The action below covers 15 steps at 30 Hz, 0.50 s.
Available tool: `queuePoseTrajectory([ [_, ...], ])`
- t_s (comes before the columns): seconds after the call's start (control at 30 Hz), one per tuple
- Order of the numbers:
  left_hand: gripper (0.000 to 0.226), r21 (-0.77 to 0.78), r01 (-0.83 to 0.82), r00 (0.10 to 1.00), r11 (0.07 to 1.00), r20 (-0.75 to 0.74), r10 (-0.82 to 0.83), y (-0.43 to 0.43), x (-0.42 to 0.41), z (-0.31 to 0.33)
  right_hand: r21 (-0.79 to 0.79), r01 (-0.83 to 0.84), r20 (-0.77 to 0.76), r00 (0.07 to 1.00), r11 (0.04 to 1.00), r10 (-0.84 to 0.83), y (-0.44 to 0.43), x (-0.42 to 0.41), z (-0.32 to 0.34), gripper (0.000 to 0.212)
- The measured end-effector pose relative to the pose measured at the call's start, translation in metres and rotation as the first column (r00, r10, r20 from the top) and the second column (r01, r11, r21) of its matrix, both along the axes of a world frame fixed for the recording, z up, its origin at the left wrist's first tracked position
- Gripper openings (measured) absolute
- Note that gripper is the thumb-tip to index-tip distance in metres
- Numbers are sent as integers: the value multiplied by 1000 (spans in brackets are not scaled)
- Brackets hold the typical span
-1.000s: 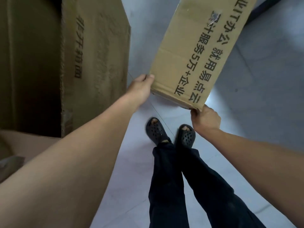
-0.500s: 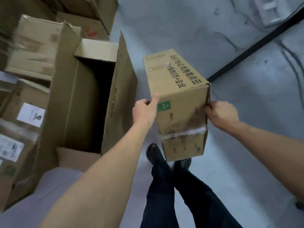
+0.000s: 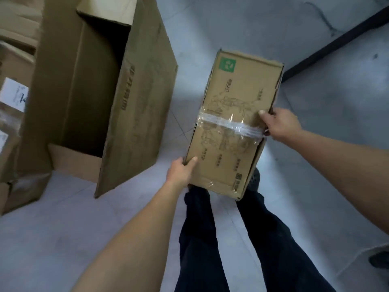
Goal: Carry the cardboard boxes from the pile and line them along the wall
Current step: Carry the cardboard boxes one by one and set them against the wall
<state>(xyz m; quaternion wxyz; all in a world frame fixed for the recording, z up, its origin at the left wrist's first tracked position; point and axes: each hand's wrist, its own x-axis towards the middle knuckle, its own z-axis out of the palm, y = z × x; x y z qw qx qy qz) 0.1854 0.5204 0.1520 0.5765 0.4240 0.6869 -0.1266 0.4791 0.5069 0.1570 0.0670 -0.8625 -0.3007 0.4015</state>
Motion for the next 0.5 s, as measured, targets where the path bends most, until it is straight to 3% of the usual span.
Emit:
queuePoseTrajectory([
  [0.1,48,-42,-139,990,989,30,140,-31,15,-5,-130,79,-220,970,988,-106,-29,7,-2,48],
  [0.2,53,12,-304,952,953,37,304,-50,25,-11,-297,162,-449,846,941,-287,-68,-3,-8,58],
  [0.3,57,82,-408,912,909,-2,409,-57,26,-19,-286,191,-535,781,939,-322,-98,-12,-15,45],
  [0.4,46,147,-391,917,909,-20,398,-60,31,-15,-255,223,-552,765,941,-332,-107,-7,-17,41],
  [0.5,42,287,-207,963,935,-111,247,-68,38,-14,-198,227,-507,808,953,-298,-110,-4,-19,42],
])
